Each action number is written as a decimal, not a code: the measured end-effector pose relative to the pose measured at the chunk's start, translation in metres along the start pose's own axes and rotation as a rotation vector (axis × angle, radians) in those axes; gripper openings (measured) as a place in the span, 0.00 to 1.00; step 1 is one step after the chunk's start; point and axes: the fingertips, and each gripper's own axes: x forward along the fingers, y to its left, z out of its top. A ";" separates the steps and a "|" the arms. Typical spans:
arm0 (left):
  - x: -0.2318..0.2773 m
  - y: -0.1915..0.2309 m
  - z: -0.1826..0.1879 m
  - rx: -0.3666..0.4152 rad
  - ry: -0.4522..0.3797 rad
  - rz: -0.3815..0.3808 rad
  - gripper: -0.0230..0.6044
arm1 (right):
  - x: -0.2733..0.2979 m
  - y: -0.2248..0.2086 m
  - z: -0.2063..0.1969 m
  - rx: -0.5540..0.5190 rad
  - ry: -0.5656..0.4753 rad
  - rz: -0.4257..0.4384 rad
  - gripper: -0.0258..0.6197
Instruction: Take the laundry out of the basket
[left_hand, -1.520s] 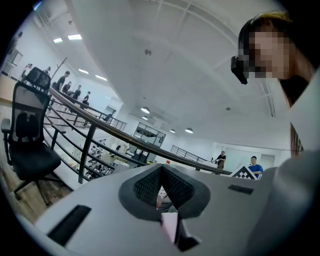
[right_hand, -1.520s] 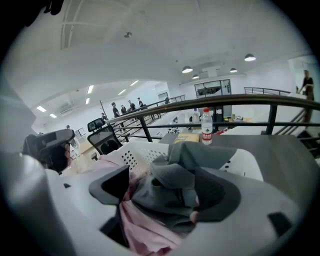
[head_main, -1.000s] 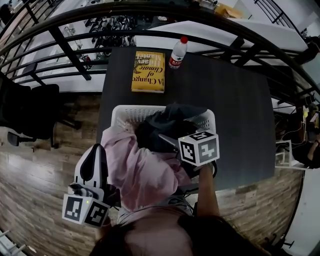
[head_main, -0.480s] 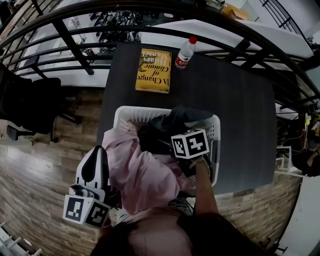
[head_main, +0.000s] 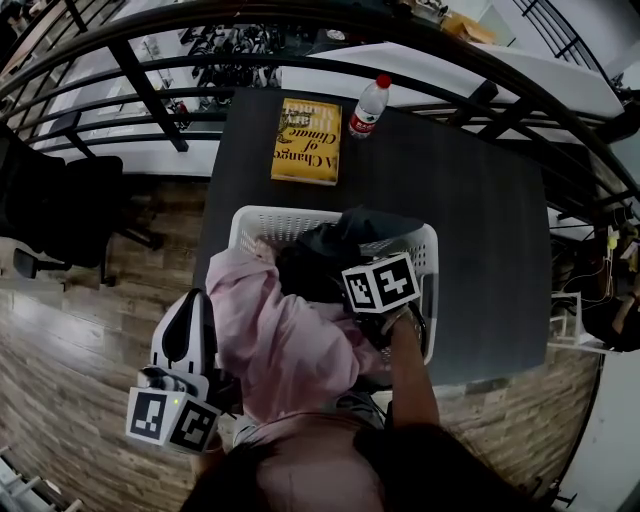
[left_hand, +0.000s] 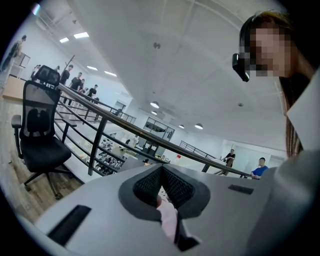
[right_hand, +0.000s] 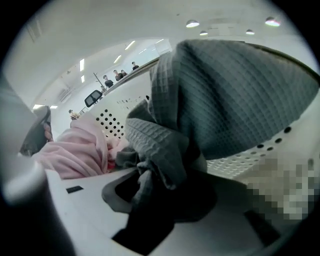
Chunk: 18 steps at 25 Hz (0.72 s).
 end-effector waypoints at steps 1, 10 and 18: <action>-0.003 0.000 0.001 0.001 -0.003 0.001 0.04 | -0.004 0.002 0.002 -0.007 -0.015 0.005 0.31; -0.033 0.006 0.008 -0.009 -0.027 0.037 0.04 | -0.054 0.026 0.017 -0.008 -0.161 0.042 0.28; -0.062 0.002 0.012 -0.006 -0.059 0.018 0.04 | -0.107 0.039 0.029 -0.001 -0.330 0.019 0.28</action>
